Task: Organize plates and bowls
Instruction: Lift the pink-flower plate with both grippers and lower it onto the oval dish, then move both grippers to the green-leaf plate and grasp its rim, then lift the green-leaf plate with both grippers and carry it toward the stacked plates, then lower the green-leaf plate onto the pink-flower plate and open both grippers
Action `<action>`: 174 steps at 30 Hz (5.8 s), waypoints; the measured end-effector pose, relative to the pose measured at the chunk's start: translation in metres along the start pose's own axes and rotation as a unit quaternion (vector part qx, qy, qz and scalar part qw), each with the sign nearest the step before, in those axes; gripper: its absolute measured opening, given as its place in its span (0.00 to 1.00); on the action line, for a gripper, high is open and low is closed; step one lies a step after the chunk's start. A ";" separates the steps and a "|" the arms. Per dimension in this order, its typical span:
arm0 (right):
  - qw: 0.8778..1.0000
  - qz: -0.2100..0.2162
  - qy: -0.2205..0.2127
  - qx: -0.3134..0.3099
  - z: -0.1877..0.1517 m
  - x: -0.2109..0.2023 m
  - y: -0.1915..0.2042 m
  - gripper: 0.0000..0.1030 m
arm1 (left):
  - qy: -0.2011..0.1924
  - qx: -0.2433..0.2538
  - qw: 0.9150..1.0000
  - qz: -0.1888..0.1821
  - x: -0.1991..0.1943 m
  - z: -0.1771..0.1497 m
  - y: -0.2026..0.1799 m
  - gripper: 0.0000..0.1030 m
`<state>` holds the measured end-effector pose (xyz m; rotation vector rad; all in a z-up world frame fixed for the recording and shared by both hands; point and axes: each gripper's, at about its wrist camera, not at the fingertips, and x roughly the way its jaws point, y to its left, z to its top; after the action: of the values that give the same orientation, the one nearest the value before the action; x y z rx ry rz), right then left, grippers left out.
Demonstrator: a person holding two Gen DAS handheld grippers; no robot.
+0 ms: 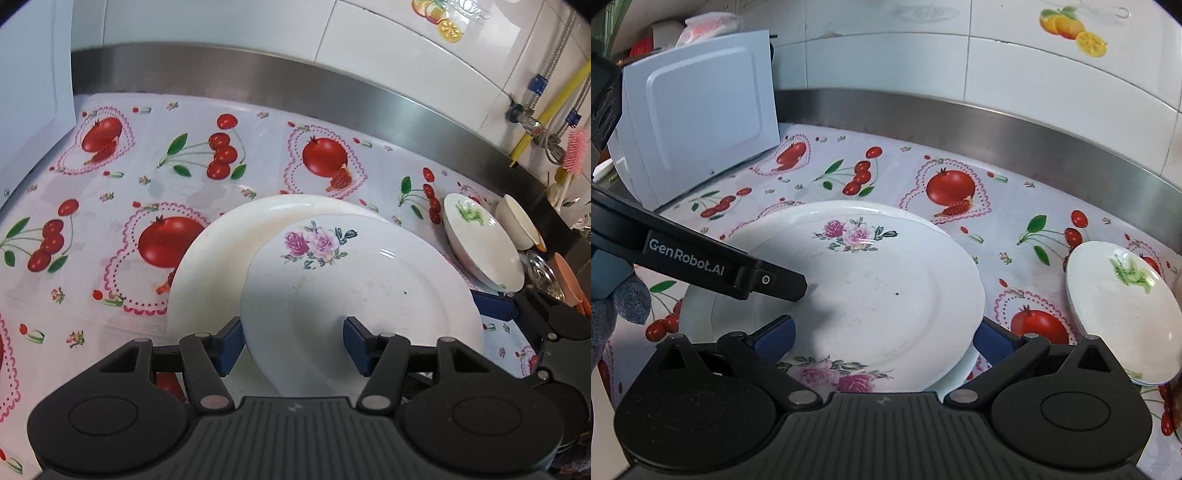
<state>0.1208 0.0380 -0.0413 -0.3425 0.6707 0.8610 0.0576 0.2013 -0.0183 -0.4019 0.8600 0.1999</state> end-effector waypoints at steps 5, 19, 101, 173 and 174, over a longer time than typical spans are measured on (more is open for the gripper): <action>1.000 -0.003 0.002 -0.008 0.001 0.005 0.001 0.07 | 0.009 -0.007 1.000 -0.002 0.006 -0.001 0.004 1.00; 1.000 -0.012 -0.005 -0.010 -0.002 0.001 0.000 0.06 | 0.014 0.008 1.000 0.011 0.010 0.000 0.001 1.00; 0.975 -0.124 0.111 0.145 -0.005 0.014 -0.245 0.07 | 0.045 0.070 0.992 -0.096 0.152 0.083 -0.181 1.00; 0.999 -0.036 0.032 0.024 0.006 -0.009 0.002 0.08 | -0.008 -0.021 0.999 -0.025 -0.005 -0.005 0.000 1.00; 0.999 -0.037 0.033 0.022 0.006 -0.008 0.004 0.08 | -0.007 -0.022 0.999 -0.024 -0.005 -0.006 0.002 1.00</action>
<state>0.1165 0.0386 -0.0320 -0.3546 0.7337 0.7667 0.0499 0.2003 -0.0188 -0.4620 0.8327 0.1770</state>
